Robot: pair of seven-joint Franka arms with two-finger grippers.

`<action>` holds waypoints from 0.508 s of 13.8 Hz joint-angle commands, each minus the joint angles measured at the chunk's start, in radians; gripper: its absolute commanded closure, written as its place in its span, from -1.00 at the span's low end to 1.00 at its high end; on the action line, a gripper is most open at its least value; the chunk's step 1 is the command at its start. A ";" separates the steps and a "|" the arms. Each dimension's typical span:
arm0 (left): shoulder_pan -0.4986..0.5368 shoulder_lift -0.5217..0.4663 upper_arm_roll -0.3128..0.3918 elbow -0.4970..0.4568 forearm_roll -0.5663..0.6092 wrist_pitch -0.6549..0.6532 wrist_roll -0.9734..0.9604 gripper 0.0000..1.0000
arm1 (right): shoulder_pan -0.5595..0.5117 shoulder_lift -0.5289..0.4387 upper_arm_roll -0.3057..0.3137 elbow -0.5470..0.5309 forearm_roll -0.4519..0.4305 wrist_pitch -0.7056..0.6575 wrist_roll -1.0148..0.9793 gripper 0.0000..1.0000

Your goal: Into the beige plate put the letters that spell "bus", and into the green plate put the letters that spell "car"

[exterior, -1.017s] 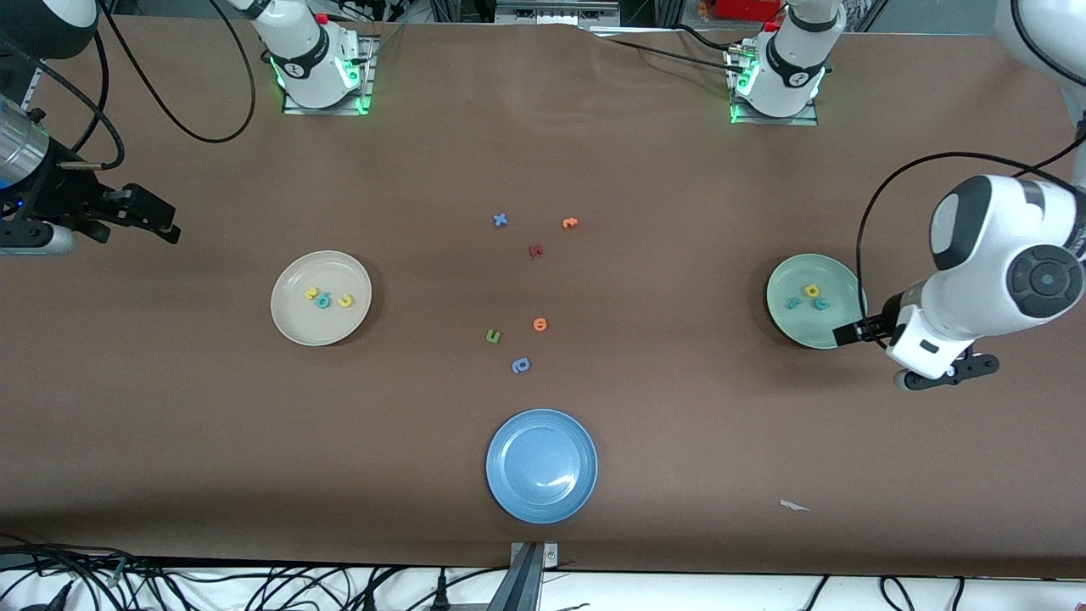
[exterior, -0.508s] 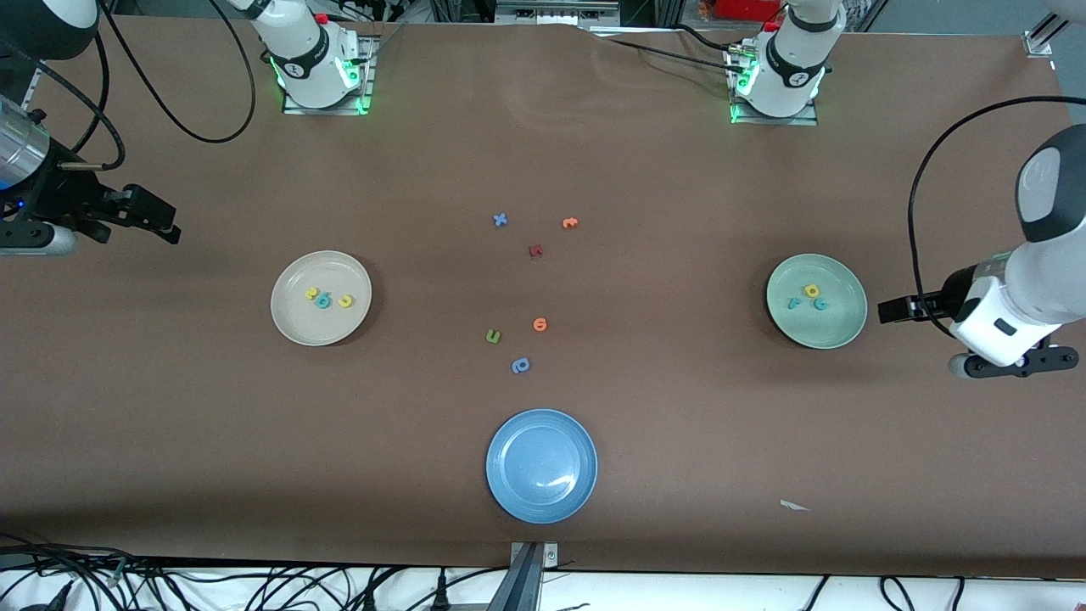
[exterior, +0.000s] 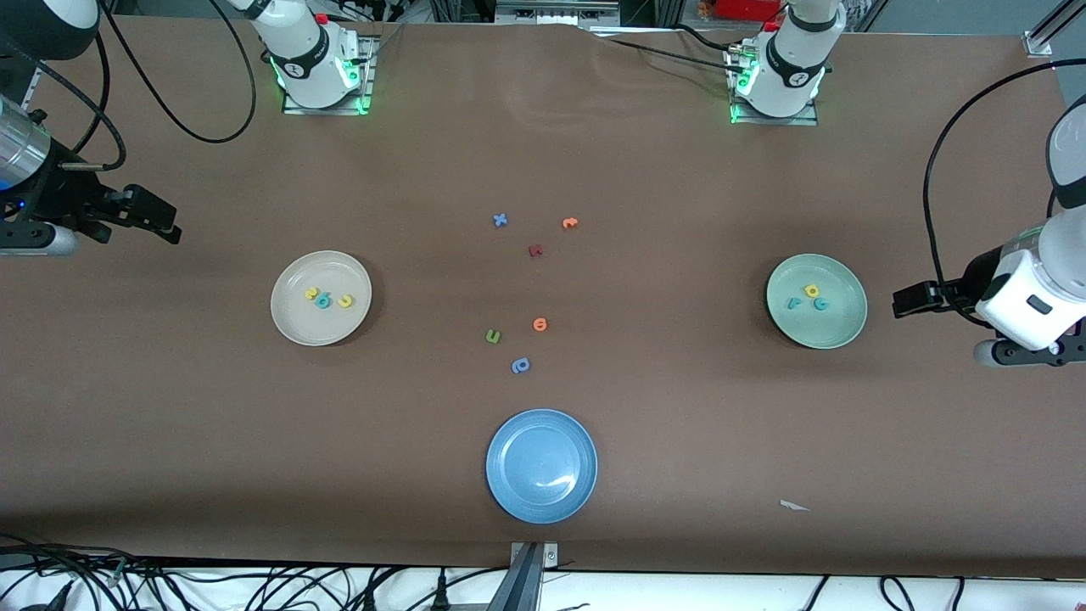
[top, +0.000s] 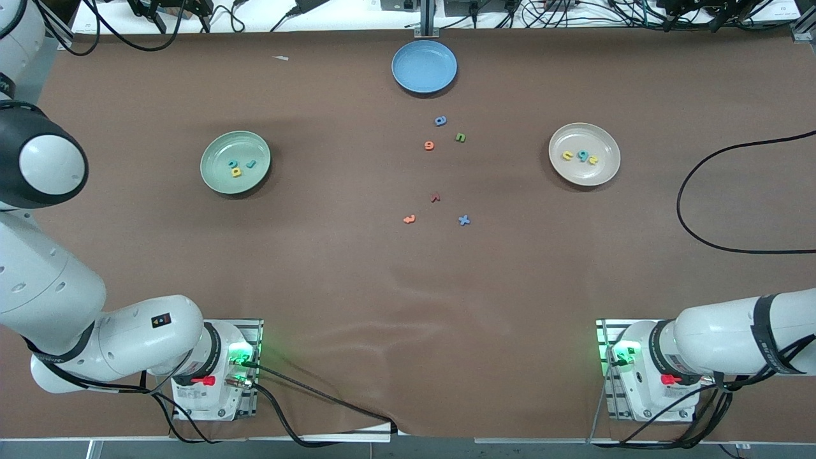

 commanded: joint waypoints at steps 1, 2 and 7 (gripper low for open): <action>-0.149 -0.014 0.196 0.036 -0.096 -0.038 0.065 -0.99 | 0.000 0.004 0.004 0.015 -0.003 -0.009 0.002 -1.00; -0.198 -0.035 0.271 0.036 -0.143 -0.038 0.076 -0.99 | 0.000 0.004 0.004 0.015 -0.003 -0.009 0.002 -1.00; -0.366 -0.069 0.482 -0.002 -0.221 -0.035 0.128 -0.97 | 0.000 0.006 0.004 0.015 -0.003 -0.007 0.001 -1.00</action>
